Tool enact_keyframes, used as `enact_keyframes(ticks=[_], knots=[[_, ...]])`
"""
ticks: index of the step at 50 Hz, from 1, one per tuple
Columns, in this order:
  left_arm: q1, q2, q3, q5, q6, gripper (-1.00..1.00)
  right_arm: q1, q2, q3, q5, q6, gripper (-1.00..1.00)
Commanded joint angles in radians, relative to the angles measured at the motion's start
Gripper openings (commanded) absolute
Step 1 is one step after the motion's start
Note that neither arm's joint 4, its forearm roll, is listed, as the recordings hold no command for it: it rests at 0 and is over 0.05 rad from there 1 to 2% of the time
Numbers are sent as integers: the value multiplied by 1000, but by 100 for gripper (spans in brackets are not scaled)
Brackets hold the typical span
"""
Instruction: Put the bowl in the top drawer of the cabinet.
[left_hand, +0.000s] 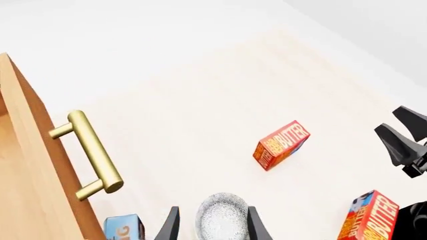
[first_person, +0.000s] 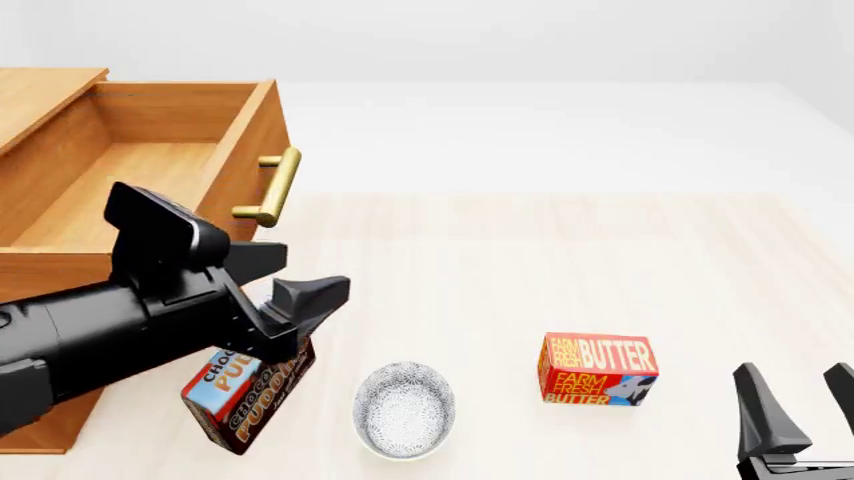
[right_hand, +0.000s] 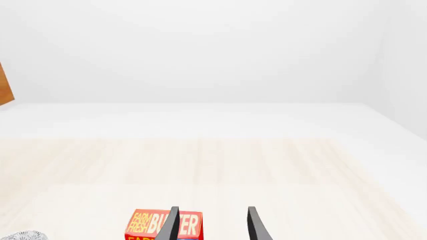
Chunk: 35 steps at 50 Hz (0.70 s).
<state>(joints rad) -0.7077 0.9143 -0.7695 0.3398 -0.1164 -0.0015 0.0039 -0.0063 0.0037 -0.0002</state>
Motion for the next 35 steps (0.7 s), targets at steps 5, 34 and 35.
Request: enact_keyframes(ticks=[5,34,35], knots=[[-25,57,46,-71,-40,100,0,0,1,-1,0,100],[-43,174,110,-205,-109,100,0,0,1,-1,0,100],[-45,179,112,-210,-110,100,0,0,1,-1,0,100]])
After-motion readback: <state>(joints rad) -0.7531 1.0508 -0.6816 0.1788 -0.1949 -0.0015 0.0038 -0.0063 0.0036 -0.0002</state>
